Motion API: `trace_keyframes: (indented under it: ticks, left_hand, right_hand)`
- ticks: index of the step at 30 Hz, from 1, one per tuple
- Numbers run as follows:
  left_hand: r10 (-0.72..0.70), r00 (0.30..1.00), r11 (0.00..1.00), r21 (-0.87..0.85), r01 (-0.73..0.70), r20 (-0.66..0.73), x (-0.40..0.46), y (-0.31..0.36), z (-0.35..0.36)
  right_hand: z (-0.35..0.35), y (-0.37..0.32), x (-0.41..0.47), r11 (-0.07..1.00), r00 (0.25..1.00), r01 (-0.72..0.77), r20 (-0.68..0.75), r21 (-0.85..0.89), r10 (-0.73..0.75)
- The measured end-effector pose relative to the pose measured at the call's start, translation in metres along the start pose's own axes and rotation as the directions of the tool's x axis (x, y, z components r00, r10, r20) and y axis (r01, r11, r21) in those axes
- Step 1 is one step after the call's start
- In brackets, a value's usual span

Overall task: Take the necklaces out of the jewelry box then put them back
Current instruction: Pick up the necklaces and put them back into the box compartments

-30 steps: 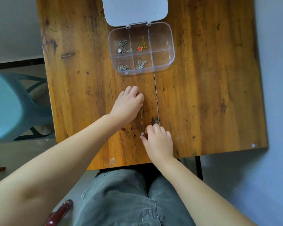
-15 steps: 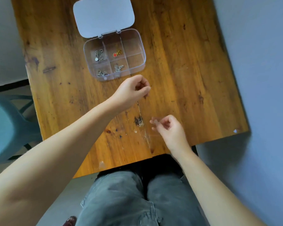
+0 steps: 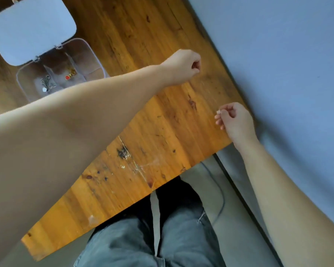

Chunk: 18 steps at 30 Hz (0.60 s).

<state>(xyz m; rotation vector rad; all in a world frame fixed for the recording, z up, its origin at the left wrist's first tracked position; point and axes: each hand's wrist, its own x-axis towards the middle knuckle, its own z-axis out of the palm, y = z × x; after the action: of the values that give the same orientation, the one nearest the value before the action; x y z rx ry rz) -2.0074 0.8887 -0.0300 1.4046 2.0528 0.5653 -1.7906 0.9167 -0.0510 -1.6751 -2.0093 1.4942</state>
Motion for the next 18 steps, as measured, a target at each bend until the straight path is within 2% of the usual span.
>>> trace_keyframes:
  ticks: [4,9,11,14,18]
  left_hand:
    - [-0.024,1.000,0.987,0.162,0.024,0.000,0.019,-0.006,0.021]
    - [0.011,0.999,0.966,0.258,0.001,-0.045,0.016,-0.020,0.029]
    - [0.031,0.995,0.978,0.210,-0.010,-0.097,0.009,-0.025,0.024]
    - [0.018,0.981,0.999,0.051,-0.009,-0.195,-0.017,-0.038,0.002]
    - [-0.101,0.925,0.994,-0.085,0.075,-0.367,-0.082,-0.081,-0.046]
  right_hand:
    - [0.005,0.010,0.011,0.967,0.993,0.061,-0.084,-0.249,-0.085]
    - [0.010,0.011,0.006,0.929,0.994,0.036,-0.083,-0.368,-0.071]
    - [0.009,0.004,0.004,0.932,0.995,0.009,-0.092,-0.362,-0.046]
    - [0.010,-0.018,0.005,0.940,0.993,0.011,-0.109,-0.340,-0.051]
    - [0.041,-0.077,0.019,0.947,0.992,0.123,0.001,-0.296,-0.128]
